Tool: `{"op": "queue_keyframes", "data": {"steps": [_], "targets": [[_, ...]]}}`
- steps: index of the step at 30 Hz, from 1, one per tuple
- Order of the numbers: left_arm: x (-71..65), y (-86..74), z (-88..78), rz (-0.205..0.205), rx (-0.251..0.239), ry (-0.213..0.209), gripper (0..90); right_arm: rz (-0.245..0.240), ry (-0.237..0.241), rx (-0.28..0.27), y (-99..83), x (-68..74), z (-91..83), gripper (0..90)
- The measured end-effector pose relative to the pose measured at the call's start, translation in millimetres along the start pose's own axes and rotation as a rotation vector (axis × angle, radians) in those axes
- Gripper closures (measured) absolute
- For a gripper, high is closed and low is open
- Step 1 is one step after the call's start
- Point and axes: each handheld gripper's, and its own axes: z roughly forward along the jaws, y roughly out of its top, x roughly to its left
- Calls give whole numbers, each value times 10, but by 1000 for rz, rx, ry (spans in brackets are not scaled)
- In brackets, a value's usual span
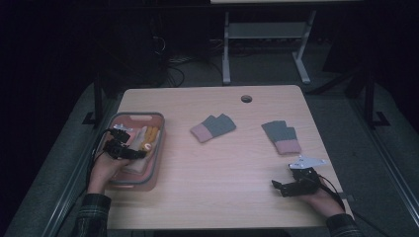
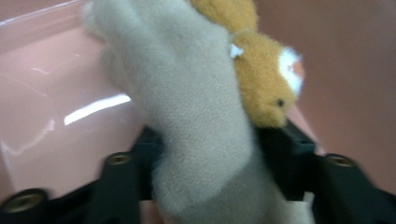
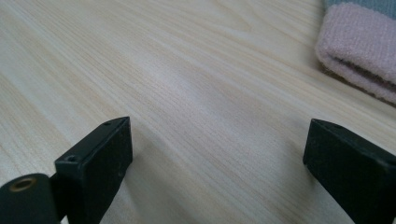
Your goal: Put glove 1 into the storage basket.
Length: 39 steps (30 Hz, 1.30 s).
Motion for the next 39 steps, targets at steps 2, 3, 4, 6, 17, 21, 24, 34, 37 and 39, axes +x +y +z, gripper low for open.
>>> {"op": "queue_keyframes", "data": {"steps": [2, 3, 4, 6, 17, 21, 24, 34, 37, 39], "targets": [[8, 0, -14, -18, -9, 4, 321, 0, 0, 0, 0, 0, 0, 77], [13, 1, -25, -22, -13, 6, 289, 0, 1, 0, 0, 0, -1, 77], [15, 2, -33, -23, -17, 5, 262, 1, 1, 1, 0, 1, -1, 77], [12, 5, -59, -30, -27, 3, 236, 0, 1, 0, 0, 0, -1, 77], [-1, 28, -281, -8, -89, 13, 195, 0, 1, 0, 0, 0, 0, 77], [-3, 31, -362, -9, -118, 18, 194, 0, 0, 0, 0, 0, -1, 77], [-24, 45, -401, -1, -126, 16, 194, 0, 1, 1, 1, 0, -1, 77], [-228, 155, -455, 51, -175, -61, 194, 0, 1, 0, 0, 0, -1, 77], [-311, 193, -449, 66, -185, -95, 192, 1, 1, 0, 0, 0, -1, 77], [-359, 213, -441, 78, -190, -110, 192, 0, 1, 1, 0, 0, -1, 77]]}}
